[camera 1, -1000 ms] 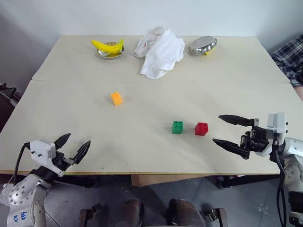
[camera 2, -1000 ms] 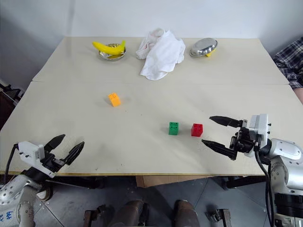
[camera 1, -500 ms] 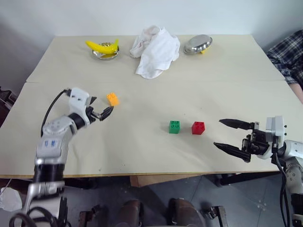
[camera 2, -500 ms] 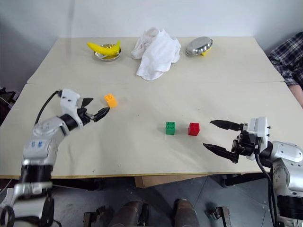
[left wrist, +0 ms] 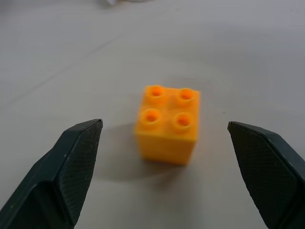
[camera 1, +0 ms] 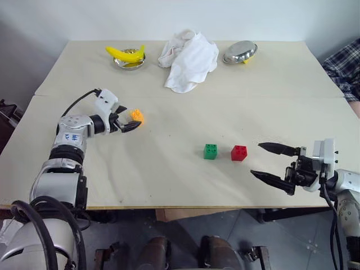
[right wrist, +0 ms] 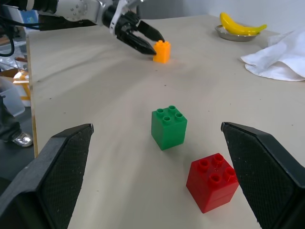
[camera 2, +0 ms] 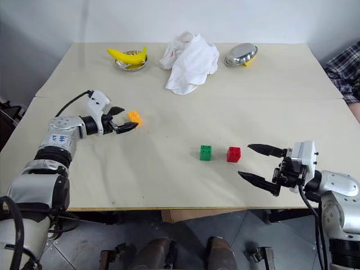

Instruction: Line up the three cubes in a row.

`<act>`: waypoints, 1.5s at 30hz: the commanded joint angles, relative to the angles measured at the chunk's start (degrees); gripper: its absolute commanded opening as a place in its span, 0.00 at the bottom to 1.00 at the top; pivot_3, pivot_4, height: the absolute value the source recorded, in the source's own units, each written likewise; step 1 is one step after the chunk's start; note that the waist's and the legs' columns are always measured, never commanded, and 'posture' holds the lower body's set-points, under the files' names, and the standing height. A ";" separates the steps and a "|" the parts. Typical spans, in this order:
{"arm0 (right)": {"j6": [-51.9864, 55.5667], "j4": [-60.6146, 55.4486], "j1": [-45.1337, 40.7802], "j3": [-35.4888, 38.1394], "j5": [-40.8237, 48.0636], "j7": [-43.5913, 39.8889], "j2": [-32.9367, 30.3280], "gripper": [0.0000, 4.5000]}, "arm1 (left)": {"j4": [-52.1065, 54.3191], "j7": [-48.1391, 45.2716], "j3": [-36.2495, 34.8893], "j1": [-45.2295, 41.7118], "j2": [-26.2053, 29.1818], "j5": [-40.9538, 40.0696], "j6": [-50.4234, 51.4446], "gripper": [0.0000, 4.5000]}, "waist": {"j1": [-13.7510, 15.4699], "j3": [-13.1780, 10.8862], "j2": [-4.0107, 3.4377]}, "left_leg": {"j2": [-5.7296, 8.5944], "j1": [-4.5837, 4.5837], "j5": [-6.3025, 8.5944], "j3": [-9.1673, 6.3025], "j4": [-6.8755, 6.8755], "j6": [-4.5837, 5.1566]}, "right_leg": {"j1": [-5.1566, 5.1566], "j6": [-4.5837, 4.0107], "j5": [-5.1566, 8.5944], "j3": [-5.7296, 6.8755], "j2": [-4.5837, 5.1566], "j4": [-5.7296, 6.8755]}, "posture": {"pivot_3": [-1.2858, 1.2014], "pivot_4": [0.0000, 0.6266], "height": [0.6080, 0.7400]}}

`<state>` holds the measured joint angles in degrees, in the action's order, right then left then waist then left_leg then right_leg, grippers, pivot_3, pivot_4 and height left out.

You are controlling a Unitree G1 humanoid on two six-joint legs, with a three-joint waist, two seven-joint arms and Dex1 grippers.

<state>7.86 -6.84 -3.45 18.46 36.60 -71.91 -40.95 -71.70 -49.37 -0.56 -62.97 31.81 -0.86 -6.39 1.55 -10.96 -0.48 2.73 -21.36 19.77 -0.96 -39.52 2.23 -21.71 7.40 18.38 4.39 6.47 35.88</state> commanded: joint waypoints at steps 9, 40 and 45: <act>-0.21 -4.88 4.08 3.04 2.90 1.92 -0.17 1.00 | -2.82 2.98 -1.17 -3.07 -1.57 1.95 1.23 0.50 | -0.07 -0.01 0.02 | 0.00 0.00 0.00 0.00 0.00 0.00 | -0.02 0.00 0.00 0.00 0.00 0.03 | 0.52 0.24 1.00; 1.67 0.10 9.93 10.50 2.97 -7.84 -10.01 1.00 | 22.55 -22.33 11.52 7.40 -14.44 1.87 -2.97 0.34 | 0.38 -0.02 0.04 | -0.06 -0.07 0.00 -0.04 -0.26 0.08 | 0.12 0.02 -0.01 -0.03 0.12 -0.03 | 0.52 0.24 1.00; 2.14 -1.27 10.11 10.01 2.98 -6.71 -9.06 1.00 | 21.83 -22.90 12.85 6.86 -14.04 2.82 -2.96 0.34 | 0.82 -0.02 0.03 | -0.03 -0.08 0.00 -0.03 -0.34 0.08 | 0.13 0.04 -0.02 -0.03 0.11 -0.02 | 0.52 0.24 1.00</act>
<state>10.03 -6.64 6.59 27.48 38.41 -79.02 -50.46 -49.72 -72.35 11.75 -55.49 17.56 1.14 -8.91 2.36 -10.98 -0.45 2.71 -21.43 19.77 -1.00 -39.86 2.31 -21.58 7.44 18.35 4.36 6.57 35.86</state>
